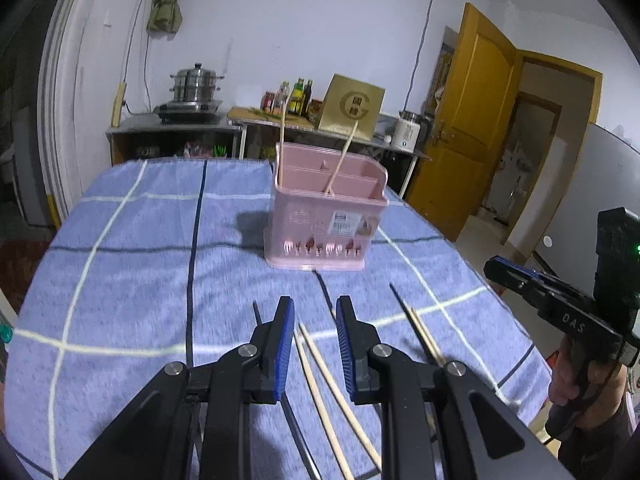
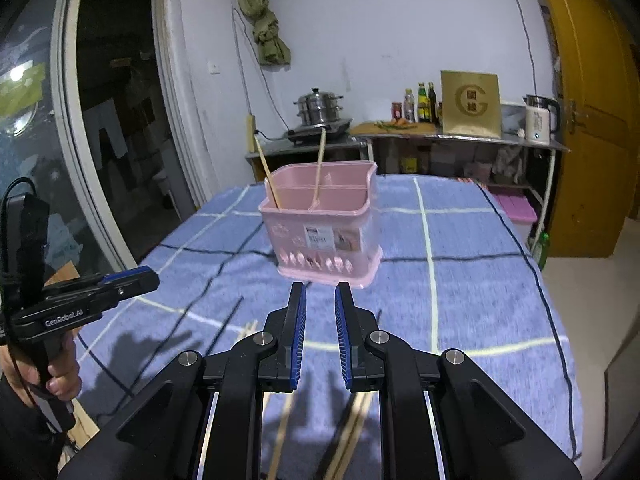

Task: Organize utensils
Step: 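Move both open grippers back to the chopsticks on the table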

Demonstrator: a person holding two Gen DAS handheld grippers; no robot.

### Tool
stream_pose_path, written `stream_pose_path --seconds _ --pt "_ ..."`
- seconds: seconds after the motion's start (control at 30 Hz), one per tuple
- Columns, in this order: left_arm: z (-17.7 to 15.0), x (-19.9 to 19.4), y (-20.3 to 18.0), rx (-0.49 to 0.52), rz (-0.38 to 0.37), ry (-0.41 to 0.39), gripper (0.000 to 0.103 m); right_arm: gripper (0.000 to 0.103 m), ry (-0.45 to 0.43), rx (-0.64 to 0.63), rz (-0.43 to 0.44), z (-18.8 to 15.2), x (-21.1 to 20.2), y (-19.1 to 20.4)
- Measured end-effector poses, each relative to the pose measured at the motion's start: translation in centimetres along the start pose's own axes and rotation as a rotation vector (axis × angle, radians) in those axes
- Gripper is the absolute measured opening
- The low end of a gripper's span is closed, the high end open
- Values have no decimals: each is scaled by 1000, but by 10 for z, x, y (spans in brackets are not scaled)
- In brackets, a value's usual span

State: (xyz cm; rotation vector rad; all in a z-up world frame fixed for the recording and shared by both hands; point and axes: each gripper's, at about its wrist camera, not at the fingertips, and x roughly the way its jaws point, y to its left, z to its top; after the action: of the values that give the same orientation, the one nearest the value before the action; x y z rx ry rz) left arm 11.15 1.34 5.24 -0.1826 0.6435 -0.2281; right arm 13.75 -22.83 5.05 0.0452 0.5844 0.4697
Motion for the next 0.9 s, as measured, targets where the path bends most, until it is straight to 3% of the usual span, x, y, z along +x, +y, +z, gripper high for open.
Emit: stream_pose_path --seconds 0.9 --pt "-44 90 5 -5 63 261 21 15 274 67 -125 -55 66 -47"
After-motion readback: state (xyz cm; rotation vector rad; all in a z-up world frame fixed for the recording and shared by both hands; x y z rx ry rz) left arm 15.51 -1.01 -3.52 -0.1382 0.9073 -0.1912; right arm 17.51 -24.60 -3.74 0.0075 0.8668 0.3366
